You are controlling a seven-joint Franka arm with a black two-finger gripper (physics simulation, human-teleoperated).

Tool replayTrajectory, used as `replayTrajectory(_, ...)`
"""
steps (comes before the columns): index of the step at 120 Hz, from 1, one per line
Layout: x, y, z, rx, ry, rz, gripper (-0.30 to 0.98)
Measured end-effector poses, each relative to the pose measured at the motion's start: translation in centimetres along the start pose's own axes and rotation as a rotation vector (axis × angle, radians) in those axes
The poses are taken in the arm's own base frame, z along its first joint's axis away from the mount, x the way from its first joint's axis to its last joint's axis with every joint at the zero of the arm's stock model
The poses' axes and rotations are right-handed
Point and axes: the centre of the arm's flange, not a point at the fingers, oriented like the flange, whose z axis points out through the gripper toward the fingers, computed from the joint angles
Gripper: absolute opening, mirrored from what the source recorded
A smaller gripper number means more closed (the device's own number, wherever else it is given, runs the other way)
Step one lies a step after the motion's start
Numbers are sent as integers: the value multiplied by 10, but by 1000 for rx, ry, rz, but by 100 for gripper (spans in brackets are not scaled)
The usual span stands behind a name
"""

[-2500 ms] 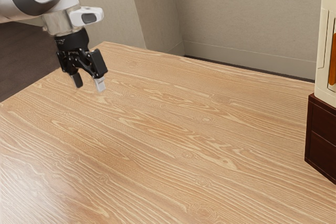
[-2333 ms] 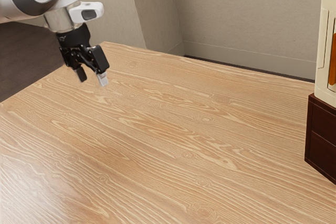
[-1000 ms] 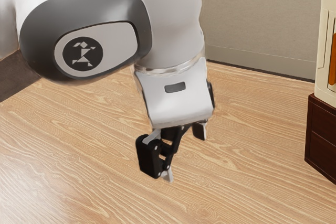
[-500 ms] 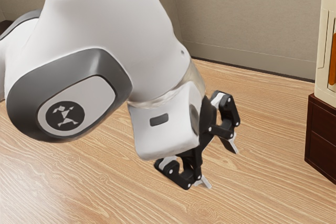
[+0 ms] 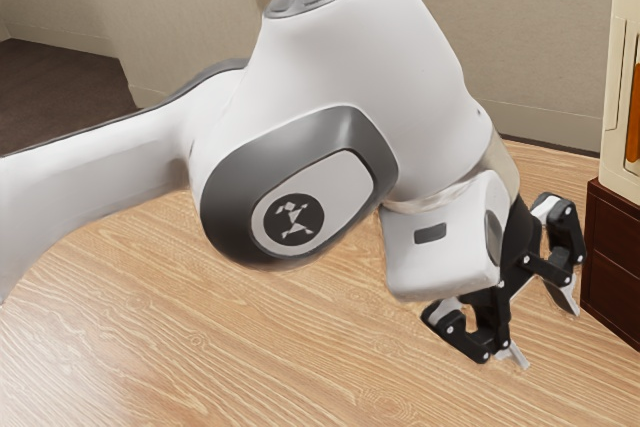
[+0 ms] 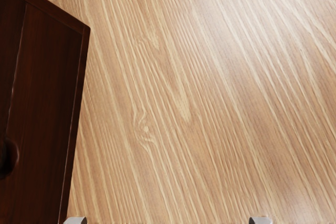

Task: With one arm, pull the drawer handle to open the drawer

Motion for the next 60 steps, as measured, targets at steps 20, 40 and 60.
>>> replayTrajectory(20, -26, -26, 11, 33, 5, 14, 25)
replayTrajectory(40, 33, -41, 38, 45, 31, 172, 27)
replayTrajectory(60, 20, -50, 47, 65, -32, 174, 27)
